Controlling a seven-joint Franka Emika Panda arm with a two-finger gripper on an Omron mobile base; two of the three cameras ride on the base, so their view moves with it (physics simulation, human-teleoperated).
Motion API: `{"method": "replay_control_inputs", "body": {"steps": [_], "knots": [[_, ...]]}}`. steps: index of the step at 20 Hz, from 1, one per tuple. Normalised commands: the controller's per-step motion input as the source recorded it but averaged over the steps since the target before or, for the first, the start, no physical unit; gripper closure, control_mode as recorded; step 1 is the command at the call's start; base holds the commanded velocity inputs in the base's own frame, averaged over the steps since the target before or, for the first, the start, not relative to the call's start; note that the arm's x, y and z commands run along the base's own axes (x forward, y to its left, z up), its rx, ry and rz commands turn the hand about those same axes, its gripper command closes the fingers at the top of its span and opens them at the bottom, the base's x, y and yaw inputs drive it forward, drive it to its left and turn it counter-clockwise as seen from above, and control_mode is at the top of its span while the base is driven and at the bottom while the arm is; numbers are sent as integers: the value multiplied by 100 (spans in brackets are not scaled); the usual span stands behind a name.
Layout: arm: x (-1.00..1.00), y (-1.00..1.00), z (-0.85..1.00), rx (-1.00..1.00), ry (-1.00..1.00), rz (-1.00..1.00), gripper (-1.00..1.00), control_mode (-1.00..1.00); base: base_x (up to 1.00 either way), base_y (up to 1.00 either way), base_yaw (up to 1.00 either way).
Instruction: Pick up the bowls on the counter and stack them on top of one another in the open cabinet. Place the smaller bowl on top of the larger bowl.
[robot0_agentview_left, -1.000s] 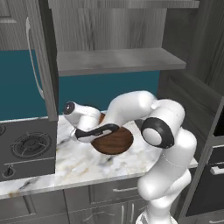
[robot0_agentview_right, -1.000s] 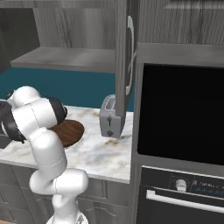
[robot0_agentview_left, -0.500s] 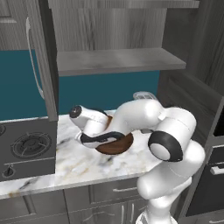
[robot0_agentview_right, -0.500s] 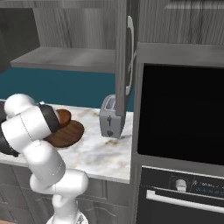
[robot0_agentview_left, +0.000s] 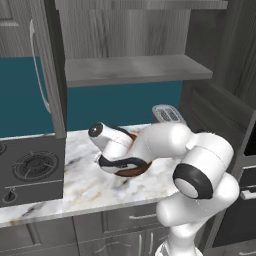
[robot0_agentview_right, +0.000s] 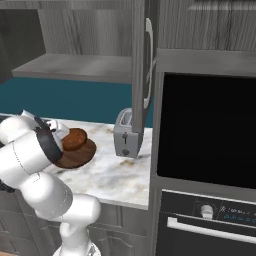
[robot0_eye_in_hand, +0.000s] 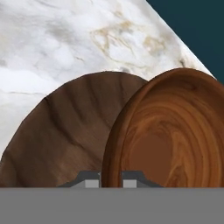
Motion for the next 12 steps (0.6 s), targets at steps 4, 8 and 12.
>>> {"method": "replay_control_inputs", "body": {"steps": [4, 8, 12], "knots": [[0, -12, -14, 0, 0, 0, 100, -100, 0, 0, 0], [0, -4, -18, 0, 2, 0, 100, -100, 0, 0, 0], [0, 0, -17, 0, 5, 0, 100, -100, 0, 0, 0]]}}
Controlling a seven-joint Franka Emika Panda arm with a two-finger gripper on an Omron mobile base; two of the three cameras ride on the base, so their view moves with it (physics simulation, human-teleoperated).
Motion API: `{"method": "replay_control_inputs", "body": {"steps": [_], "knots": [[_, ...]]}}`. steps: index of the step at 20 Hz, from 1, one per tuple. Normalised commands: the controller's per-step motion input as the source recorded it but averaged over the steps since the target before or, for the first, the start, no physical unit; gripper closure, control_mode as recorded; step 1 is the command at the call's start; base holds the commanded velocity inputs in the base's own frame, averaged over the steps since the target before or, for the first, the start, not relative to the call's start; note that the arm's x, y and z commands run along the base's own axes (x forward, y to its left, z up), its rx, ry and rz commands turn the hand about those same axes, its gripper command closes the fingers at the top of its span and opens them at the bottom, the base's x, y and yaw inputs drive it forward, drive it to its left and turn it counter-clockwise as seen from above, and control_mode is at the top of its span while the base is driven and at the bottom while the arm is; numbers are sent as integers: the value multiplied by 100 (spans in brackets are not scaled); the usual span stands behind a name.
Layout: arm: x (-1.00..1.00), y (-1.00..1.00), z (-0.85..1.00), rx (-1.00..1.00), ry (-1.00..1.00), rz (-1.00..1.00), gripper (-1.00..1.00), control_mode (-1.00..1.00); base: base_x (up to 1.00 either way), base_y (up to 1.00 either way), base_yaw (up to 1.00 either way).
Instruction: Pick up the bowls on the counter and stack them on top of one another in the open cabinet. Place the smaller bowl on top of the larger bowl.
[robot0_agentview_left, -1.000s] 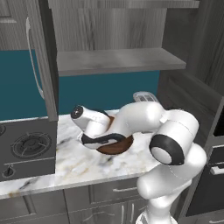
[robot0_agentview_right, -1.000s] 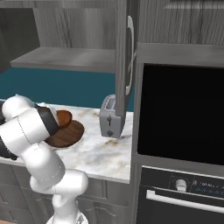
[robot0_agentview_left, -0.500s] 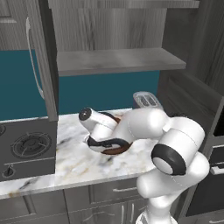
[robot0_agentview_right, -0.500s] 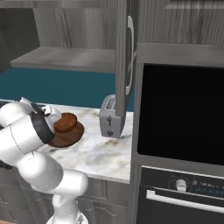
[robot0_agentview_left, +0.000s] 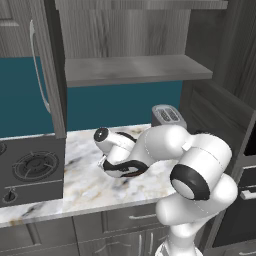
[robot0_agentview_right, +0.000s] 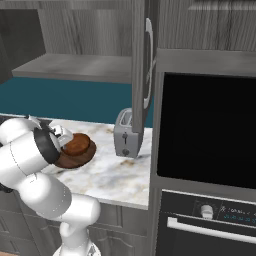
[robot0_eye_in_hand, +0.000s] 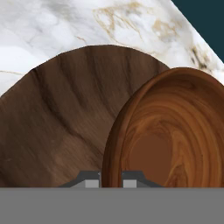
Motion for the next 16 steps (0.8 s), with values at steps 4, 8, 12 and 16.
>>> {"method": "replay_control_inputs", "body": {"steps": [4, 8, 12, 16], "knots": [[0, -1, -10, 0, 6, 0, 100, -100, 0, 0, 0], [1, 0, -8, 0, 6, 0, 100, -100, 0, 0, 0], [0, -1, -10, 0, 6, 0, 100, -100, 0, 0, 0], [0, -2, -2, 0, 1, 0, -100, -100, 0, 0, 0]]}}
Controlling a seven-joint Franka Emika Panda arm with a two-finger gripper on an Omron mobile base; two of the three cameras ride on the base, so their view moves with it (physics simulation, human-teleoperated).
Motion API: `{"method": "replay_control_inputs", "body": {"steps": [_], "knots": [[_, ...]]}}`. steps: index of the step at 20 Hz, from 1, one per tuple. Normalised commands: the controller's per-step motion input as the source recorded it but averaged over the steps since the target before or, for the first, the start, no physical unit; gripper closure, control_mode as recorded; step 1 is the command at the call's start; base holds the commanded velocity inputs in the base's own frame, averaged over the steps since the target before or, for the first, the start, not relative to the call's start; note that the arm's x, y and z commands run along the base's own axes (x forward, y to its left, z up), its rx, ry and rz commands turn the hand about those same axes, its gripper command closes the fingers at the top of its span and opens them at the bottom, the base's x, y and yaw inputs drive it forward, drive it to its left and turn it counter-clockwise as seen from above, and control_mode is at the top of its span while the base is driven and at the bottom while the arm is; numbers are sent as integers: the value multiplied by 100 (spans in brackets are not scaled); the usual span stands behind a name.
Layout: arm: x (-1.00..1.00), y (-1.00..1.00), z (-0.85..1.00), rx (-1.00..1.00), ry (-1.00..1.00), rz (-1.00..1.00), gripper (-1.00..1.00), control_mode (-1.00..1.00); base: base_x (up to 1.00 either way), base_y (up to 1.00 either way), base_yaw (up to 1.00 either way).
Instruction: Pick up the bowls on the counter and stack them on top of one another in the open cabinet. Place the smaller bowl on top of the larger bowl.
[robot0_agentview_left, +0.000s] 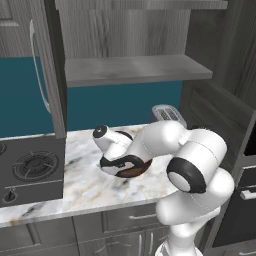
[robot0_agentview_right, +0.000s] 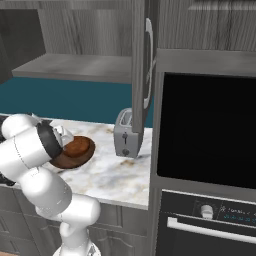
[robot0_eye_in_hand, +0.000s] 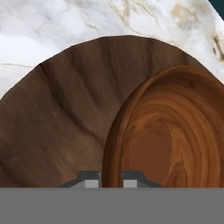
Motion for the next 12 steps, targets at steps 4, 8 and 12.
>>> {"method": "replay_control_inputs", "body": {"steps": [4, 8, 12], "knots": [[-17, -8, 8, 0, -1, 0, -100, -100, 0, 0, 0], [-30, -9, 13, 0, -5, 0, -100, -100, 0, 0, 0], [-36, -1, 23, 0, -5, 0, -100, -100, 0, 0, 0]]}}
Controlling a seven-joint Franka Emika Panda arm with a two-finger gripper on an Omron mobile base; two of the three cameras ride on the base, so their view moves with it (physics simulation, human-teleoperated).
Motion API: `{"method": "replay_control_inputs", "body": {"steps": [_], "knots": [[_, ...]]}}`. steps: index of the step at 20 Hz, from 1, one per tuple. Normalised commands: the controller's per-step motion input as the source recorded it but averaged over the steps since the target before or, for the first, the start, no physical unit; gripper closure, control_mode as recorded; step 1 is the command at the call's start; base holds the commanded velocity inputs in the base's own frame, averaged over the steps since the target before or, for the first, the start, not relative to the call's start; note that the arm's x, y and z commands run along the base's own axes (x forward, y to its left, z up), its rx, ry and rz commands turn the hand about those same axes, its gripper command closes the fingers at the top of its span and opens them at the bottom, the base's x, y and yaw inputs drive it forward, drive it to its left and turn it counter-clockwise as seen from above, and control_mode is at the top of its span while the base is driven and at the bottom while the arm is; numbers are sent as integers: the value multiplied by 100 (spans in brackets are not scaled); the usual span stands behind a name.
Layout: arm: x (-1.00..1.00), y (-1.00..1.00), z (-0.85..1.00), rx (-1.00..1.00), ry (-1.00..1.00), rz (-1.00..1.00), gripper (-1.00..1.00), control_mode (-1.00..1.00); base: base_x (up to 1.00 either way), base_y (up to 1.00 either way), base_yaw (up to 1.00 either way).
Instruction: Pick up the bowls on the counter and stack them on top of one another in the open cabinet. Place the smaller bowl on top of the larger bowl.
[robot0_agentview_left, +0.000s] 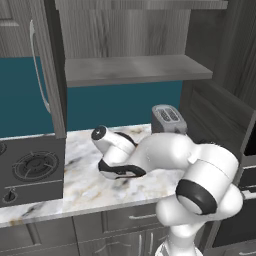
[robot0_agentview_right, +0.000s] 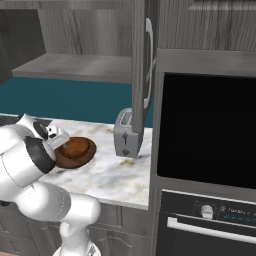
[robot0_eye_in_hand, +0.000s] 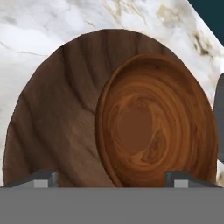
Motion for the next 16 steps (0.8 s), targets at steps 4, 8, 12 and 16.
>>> {"method": "replay_control_inputs", "body": {"steps": [4, 8, 12, 16], "knots": [[-42, 0, 20, 0, -1, 0, -100, -100, 0, 0, 0], [-27, 1, 1, 0, 0, 0, -100, -100, 0, 0, 0], [-14, 3, 0, 0, 0, 0, -100, -100, 0, 0, 0], [-5, 12, 0, 0, 0, 0, -100, -100, 0, 0, 0]]}}
